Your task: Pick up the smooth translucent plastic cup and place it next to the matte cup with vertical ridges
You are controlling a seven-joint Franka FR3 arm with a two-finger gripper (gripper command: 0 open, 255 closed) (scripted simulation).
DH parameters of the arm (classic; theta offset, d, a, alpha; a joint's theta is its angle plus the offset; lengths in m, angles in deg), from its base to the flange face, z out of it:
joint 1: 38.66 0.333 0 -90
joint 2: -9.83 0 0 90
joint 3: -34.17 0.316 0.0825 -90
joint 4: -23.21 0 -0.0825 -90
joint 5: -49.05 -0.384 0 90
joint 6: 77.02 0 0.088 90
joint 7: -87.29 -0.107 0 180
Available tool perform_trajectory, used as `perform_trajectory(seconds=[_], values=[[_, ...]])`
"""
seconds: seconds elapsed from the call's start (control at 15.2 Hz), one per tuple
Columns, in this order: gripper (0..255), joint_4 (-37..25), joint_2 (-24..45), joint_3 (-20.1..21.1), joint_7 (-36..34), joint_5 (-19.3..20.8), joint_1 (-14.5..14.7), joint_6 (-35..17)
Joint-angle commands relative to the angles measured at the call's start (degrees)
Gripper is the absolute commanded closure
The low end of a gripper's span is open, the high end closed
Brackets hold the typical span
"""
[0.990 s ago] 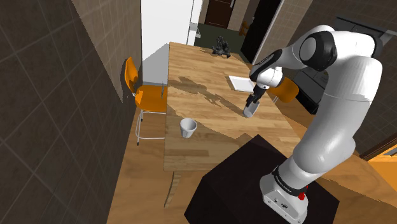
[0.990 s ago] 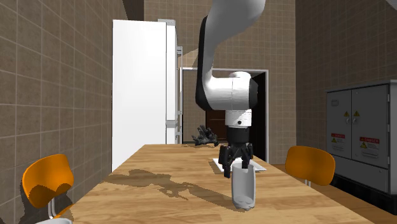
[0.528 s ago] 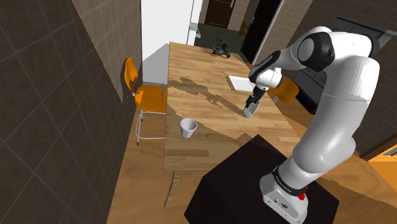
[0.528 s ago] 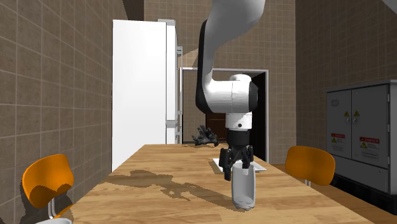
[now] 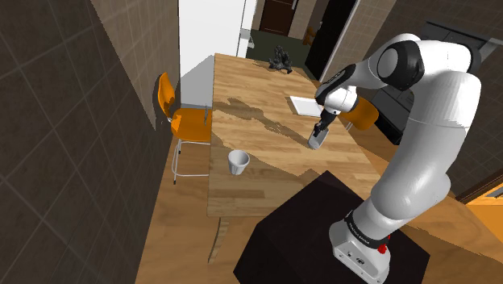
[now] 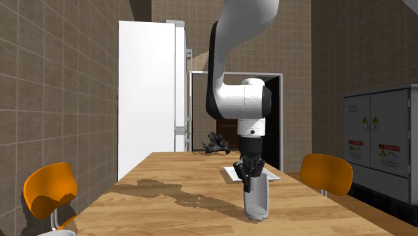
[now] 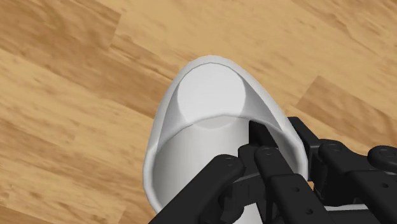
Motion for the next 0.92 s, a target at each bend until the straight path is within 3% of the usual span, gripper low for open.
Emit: perform_trajectory(seconds=[0.0,0.2,0.86], values=[[255,0.0,0.0,0.0,0.0,0.0,0.0,0.0],[255,0.0,0.0,0.0,0.0,0.0,0.0,0.0],[255,-0.2,-6.3,-3.0,-3.8,5.3,2.2,5.8]])
